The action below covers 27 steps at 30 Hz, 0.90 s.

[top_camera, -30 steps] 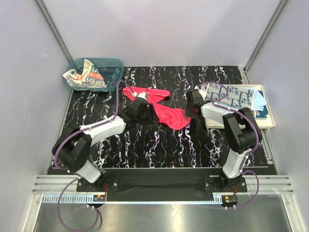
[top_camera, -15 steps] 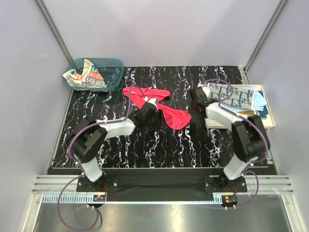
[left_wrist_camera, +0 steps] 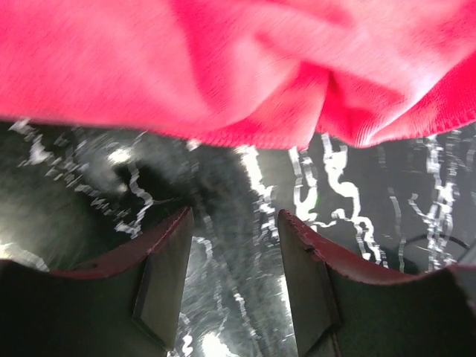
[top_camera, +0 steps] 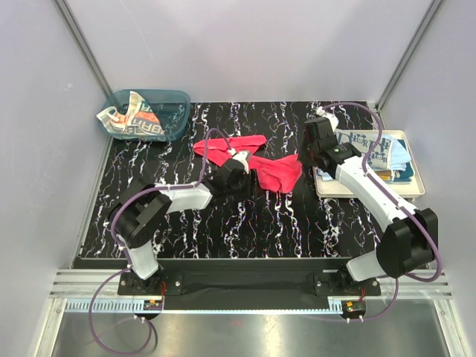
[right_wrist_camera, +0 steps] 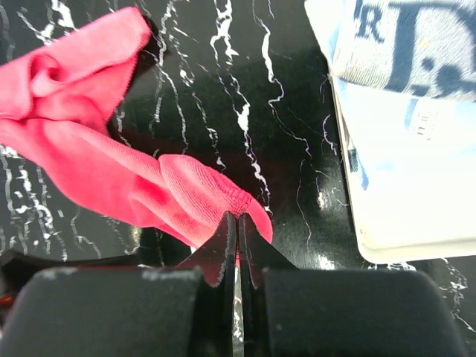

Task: Fold and stack the towels
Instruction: Flatten out the crumpled towel

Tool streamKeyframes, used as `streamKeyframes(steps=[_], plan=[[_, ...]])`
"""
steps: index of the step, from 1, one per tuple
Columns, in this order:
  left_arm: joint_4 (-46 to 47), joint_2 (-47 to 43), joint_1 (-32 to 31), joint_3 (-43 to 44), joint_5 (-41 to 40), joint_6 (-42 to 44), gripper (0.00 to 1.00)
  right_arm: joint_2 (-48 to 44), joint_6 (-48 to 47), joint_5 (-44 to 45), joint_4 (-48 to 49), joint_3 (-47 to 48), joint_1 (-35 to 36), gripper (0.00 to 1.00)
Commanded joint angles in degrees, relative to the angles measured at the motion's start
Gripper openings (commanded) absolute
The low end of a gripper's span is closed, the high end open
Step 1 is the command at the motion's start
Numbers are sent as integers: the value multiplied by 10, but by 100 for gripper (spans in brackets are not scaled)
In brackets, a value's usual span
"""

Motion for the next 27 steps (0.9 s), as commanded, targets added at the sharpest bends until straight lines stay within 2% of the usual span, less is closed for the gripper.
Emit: streamKeyframes(steps=[1, 5, 9, 16, 21, 23, 25, 27], plan=[[81, 12, -7, 6, 27, 21, 55, -37, -16, 14, -36, 47, 9, 1], [92, 21, -4, 4, -19, -17, 58, -42, -20, 16, -57, 74, 18, 1], [2, 45, 14, 48, -90, -67, 59, -45, -20, 22, -70, 82, 26, 1], [-126, 91, 53, 152, -180, -73, 57, -42, -16, 23, -80, 70, 38, 1], [-254, 167, 105, 277, -218, -47, 51, -46, -7, 21, -76, 40, 47, 0], [-273, 188, 128, 308, -226, -34, 49, -48, -5, 18, -77, 31, 52, 1], [-305, 223, 145, 371, -230, -19, 42, -47, -3, 12, -80, 29, 62, 0], [-340, 247, 173, 423, -227, 6, 40, -50, 4, 10, -84, 26, 74, 0]])
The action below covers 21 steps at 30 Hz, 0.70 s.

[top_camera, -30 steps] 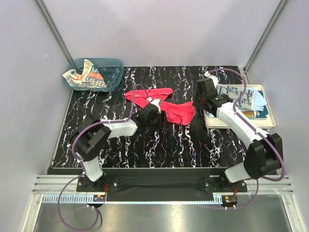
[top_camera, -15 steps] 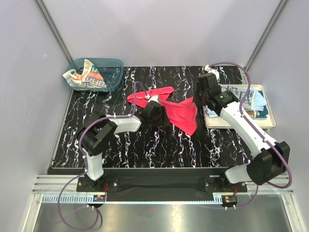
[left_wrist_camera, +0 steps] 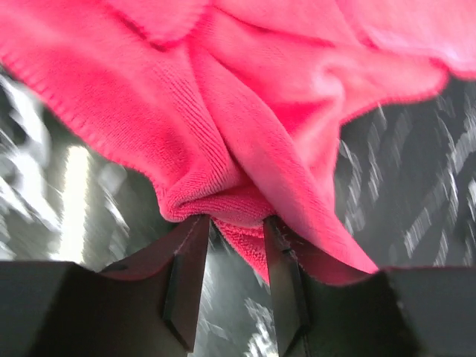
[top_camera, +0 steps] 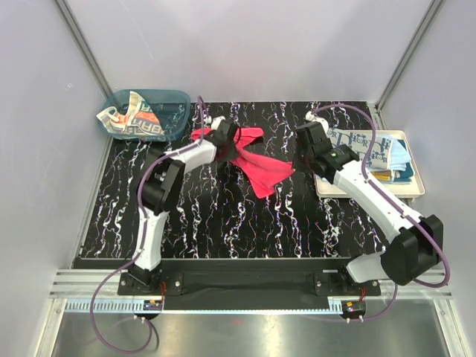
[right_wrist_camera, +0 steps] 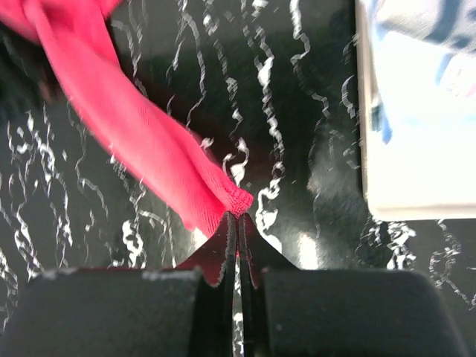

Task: Fold and stack the towels
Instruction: Flatten out the crumpled towel

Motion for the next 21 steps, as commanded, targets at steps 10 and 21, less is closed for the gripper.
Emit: streamKeyframes(steps=[10, 21], plan=[[-87, -21, 48, 91, 63, 110, 55, 45, 5, 81, 29, -8, 29, 0], [41, -216, -41, -206, 83, -14, 60, 161, 1, 115, 85, 16, -12, 0]])
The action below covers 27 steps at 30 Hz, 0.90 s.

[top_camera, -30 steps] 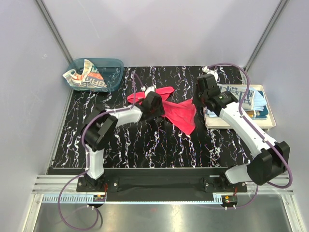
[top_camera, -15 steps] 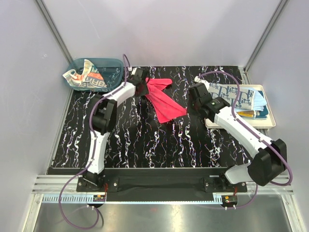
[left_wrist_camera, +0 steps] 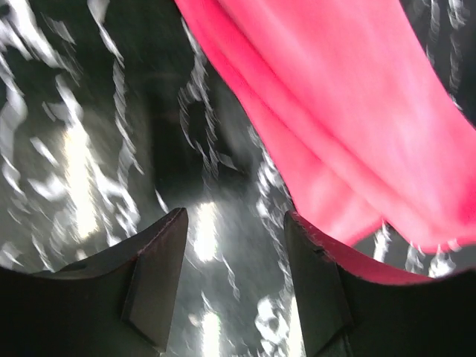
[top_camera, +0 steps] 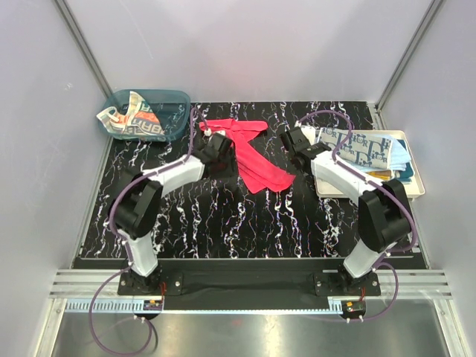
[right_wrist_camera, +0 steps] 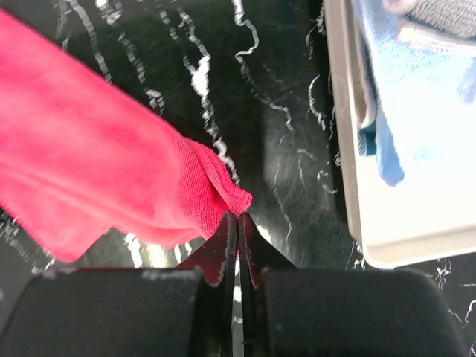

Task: Fold and stack the towels
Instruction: Flatten out the crumpled towel

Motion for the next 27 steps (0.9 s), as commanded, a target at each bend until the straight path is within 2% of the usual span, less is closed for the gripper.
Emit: streamKeyframes(steps=[1, 7, 9, 15, 27], plan=[[75, -50, -32, -53, -5, -79, 60, 9, -2, 27, 40, 20, -22, 0], [76, -18, -94, -33, -61, -197, 60, 12, -1, 17, 55, 5, -31, 0], [69, -11, -103, -22, -98, -213, 59, 8, -2, 18, 60, 0, -32, 0], [-7, 23, -116, 30, -135, -265, 56, 8, -3, 9, 62, -6, -39, 0], [-1, 47, -132, 19, -120, -313, 54, 6, -3, -12, 77, -15, -56, 0]])
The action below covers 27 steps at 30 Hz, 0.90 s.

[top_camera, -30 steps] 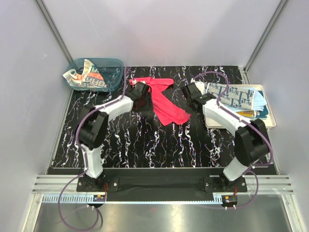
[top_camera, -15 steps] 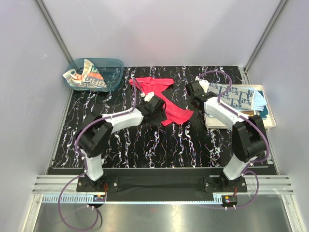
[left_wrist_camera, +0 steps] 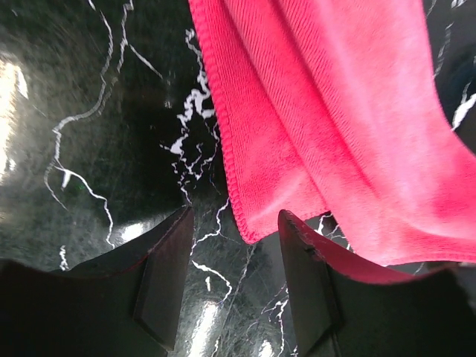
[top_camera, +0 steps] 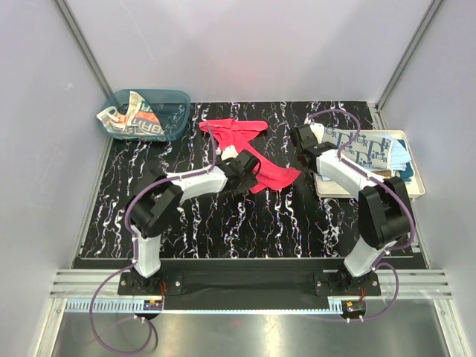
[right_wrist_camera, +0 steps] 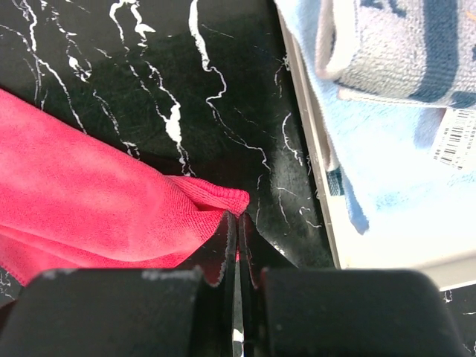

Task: Fold and stack the towels
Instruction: Flatten out the crumpled towel

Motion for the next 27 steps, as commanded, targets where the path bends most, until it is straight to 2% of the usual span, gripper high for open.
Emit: streamKeyframes(steps=[1, 12, 19, 22, 23, 27], plan=[[14, 10, -9, 17, -12, -23, 54, -8, -1, -9, 23, -4, -9, 0], [29, 38, -20, 24, 2, -40, 51, -16, 2, -20, 30, -18, -22, 0], [6, 54, -23, 36, -1, -38, 42, -19, 1, -27, 33, -20, -29, 0], [5, 56, -23, 29, 4, -37, 32, -21, 1, -32, 34, -21, -31, 0], [7, 57, -22, 27, 8, -36, 22, -20, 2, -33, 34, -21, -31, 0], [26, 53, -21, 9, 22, -26, 0, -23, 1, -34, 34, -23, -31, 0]])
